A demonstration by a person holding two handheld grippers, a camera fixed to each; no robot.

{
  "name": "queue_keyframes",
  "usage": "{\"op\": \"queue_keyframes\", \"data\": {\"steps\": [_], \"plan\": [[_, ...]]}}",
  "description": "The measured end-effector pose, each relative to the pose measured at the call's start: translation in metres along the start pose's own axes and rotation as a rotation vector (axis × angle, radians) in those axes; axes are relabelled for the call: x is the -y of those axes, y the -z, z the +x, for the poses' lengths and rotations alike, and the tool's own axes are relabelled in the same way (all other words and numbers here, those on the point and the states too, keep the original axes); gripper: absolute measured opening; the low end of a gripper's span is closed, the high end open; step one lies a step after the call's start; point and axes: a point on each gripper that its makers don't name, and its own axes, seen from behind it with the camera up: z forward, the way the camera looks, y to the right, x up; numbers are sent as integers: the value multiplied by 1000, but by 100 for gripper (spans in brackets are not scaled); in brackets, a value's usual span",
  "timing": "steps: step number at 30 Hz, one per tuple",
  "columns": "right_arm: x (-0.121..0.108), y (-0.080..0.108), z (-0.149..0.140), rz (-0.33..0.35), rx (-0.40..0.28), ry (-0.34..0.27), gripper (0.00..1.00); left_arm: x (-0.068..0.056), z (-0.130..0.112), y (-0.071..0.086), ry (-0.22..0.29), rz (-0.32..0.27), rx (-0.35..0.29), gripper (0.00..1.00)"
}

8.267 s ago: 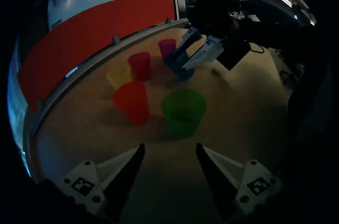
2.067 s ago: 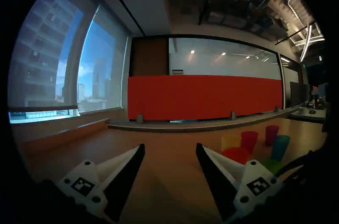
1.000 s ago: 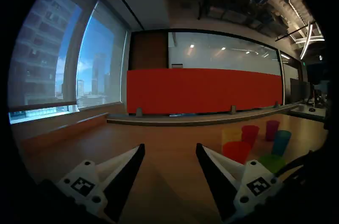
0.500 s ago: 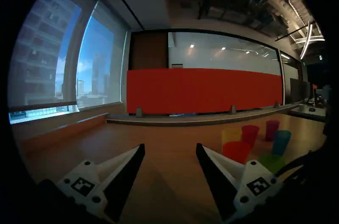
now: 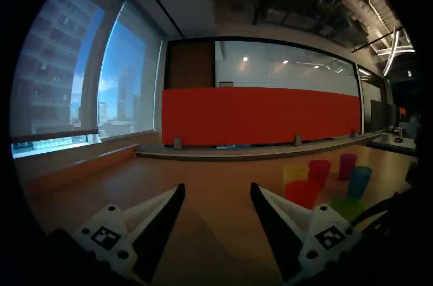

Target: Pour water

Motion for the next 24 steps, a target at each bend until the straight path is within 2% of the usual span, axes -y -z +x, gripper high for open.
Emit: {"op": "queue_keyframes", "data": {"steps": [8, 17, 24], "plan": [[16, -10, -8, 45, -17, 11, 100, 0, 0, 0, 0, 0, 0, 89], [11, -15, -32, 38, 14, -29, 100, 0, 0, 1, -1, 0, 0, 89], [4, -15, -44, 24, 32, -27, 100, 0, 0, 0, 0, 0, 0, 89]]}}
